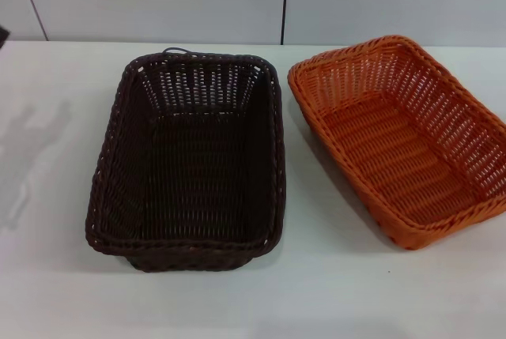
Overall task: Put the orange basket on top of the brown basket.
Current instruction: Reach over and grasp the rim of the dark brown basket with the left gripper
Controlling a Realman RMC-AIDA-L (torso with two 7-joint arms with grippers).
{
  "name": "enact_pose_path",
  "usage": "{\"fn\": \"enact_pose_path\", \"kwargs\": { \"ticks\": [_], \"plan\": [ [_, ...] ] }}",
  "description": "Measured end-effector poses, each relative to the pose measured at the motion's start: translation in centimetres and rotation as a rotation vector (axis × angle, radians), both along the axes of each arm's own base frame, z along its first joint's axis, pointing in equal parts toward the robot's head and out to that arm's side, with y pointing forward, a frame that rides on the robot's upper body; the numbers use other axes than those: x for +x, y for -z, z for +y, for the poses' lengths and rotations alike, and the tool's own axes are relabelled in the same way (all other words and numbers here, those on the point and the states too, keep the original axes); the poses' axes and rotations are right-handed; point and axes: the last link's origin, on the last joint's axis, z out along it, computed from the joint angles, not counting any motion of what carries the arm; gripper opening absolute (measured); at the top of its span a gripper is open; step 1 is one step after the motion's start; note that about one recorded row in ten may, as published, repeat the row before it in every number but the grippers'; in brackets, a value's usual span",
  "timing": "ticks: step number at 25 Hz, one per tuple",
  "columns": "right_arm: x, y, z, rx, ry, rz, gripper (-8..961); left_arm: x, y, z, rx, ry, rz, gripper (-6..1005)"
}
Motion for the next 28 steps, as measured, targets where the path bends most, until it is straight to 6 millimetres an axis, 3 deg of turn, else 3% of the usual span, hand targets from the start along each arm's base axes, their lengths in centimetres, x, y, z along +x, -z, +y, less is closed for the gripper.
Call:
{"fn": "enact_pose_path", "kwargs": {
  "ticks": [5, 6, 9, 13, 14, 16, 17, 21, 23, 28],
  "plan": [
    [0.0, 0.0, 0.0, -0.002, 0.002, 0.000, 761, 0.8, -0.5, 1.2, -0.072, 0.011, 0.011, 863],
    [0.2, 0.1, -0.1, -0.009, 0.009, 0.002, 761, 2.3, -2.0, 2.8, -0.162, 0.059, 0.043, 862],
    [0.4, 0.3, -0.1, -0.018, 0.019, 0.006, 761, 3.3, -3.0, 3.6, -0.223, 0.082, 0.061, 862],
    [0.9, 0.3, -0.3, -0.027, 0.038, 0.009, 761, 6.9, -5.3, 5.2, -0.426, 0.137, 0.184, 862],
    [0.9, 0.3, -0.3, -0.027, 0.038, 0.009, 761, 6.9, -5.3, 5.2, -0.426, 0.137, 0.184, 862],
    [1.1, 0.2, -0.5, -0.027, 0.044, 0.008, 761, 8.6, -5.8, 5.5, -0.499, 0.146, 0.249, 862],
    [1.2, 0.2, -0.6, -0.027, 0.047, 0.007, 761, 10.8, -6.0, 5.8, -0.607, 0.129, 0.350, 862],
    [1.3, 0.1, -0.7, -0.028, 0.048, 0.004, 761, 11.4, -6.0, 5.8, -0.643, 0.118, 0.383, 862],
    [1.3, 0.1, -0.7, -0.029, 0.048, 0.002, 761, 14.0, -5.5, 5.9, -0.746, 0.052, 0.497, 862],
    [1.6, -0.3, -0.8, -0.024, 0.054, -0.004, 761, 15.5, -5.1, 5.6, -0.774, -0.033, 0.588, 862]
  ]
}}
